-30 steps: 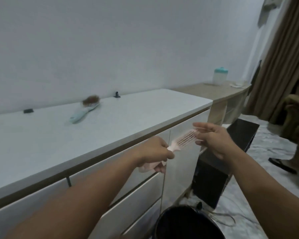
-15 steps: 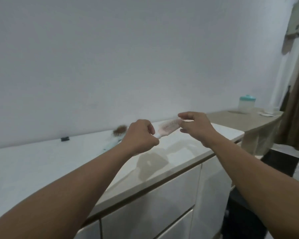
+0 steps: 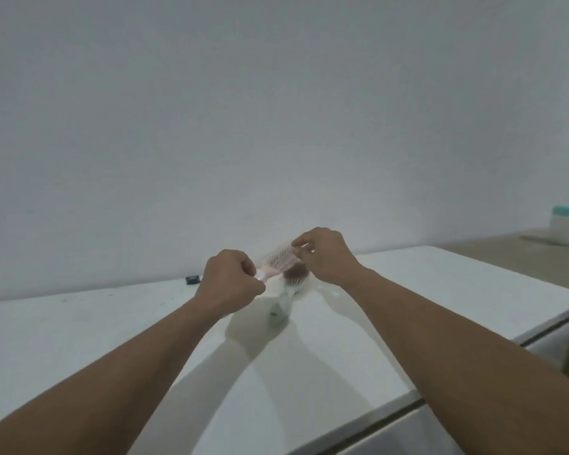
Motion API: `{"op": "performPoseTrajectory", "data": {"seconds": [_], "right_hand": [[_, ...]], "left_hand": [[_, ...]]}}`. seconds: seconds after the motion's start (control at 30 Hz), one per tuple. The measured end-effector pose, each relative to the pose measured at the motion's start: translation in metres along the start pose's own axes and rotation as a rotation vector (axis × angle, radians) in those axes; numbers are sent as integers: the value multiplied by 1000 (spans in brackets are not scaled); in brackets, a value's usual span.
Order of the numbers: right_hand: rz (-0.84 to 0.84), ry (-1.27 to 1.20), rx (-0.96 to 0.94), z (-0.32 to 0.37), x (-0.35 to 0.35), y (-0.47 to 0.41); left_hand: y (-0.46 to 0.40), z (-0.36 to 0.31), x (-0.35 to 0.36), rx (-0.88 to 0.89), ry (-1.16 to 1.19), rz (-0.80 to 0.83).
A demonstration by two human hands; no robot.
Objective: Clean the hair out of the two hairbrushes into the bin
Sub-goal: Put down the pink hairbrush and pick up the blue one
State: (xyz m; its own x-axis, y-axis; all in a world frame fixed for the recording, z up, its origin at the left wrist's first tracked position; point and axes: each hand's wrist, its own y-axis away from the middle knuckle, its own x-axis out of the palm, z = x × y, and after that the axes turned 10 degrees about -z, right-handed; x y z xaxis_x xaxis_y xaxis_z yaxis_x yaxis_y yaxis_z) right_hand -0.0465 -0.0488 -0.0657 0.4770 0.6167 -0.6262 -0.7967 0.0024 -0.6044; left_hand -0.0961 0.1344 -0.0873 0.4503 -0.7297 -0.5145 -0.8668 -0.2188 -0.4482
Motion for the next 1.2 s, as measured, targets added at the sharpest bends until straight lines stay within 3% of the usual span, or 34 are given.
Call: {"op": "performPoseTrajectory", "data": {"seconds": [0.17,0.4,0.7,0.8,0.97,1.07,1.2], "right_hand": [[237,211,-151,18,50,-10],[418,462,-228,34,87,-12],[454,452,-200,34,86,-11],[376,395,-144,27,78,-17],[314,378,-37,-4,56,-34],[308,371,-16,-21,44,-39],[334,339,0,-38,38,-35]], "left_hand": [[-15,42,-16,-74,-84,-32],[-19,78,-18,-130,-163,-64],[-20,79,-12,-143,-309,-48],[-20,74,-12,-122,-387,-58],[-16,45,-2,177,-595,-174],[-15,23,16,216,-418,-53],[-15,4,49,54,-185,226]]}}
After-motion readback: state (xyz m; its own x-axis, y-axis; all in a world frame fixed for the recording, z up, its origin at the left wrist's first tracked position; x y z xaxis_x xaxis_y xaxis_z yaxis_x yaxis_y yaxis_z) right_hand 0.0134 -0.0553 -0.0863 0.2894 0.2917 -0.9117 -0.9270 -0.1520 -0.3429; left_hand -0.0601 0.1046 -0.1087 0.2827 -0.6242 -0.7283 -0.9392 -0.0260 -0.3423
